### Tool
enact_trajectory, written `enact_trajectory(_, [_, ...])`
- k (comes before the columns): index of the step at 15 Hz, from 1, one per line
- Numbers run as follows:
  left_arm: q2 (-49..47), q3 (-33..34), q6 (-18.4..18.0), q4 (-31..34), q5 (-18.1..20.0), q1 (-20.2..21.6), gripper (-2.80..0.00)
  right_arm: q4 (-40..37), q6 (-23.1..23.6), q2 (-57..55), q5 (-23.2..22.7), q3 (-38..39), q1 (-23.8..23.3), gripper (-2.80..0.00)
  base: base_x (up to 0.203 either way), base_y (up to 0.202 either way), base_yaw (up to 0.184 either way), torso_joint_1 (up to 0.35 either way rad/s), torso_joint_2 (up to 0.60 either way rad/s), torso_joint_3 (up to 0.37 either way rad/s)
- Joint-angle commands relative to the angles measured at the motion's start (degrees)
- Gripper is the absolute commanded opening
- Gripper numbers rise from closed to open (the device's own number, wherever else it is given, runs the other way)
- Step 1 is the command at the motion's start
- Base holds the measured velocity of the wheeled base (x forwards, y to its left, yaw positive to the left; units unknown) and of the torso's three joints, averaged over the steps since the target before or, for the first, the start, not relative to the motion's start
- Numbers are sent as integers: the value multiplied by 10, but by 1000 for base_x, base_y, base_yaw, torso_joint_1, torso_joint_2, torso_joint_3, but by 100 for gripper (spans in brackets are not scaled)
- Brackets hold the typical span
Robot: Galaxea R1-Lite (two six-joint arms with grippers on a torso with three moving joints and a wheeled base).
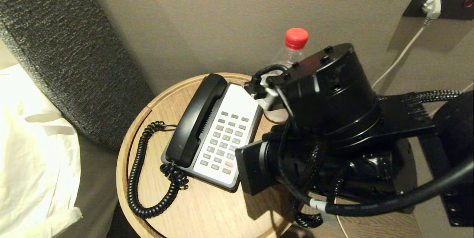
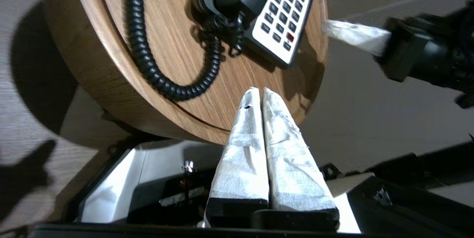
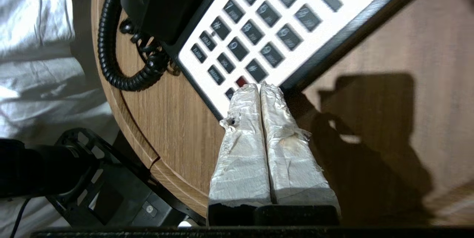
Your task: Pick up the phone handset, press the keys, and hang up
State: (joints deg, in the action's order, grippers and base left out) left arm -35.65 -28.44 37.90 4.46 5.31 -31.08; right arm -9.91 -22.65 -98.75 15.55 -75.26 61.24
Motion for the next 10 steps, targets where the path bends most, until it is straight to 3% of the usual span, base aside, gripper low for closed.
enact_trajectory(1, [8,2,-3,0,-13,21,-280,0,-2,44,7,19,-4,-280,0,0,0,0,0,0])
enact_trajectory(4, [7,-5,-19,1,-29,54,-280,-1,-2,80,11,48,-8,-280,0,0,0,0,0,0])
enact_trajectory(7, [12,1,-52,3,-75,129,-280,-13,-2,123,17,67,-9,-280,0,0,0,0,0,0])
enact_trajectory(10, [36,16,-65,8,-94,194,-280,-14,2,134,32,67,-8,-280,0,0,0,0,0,0])
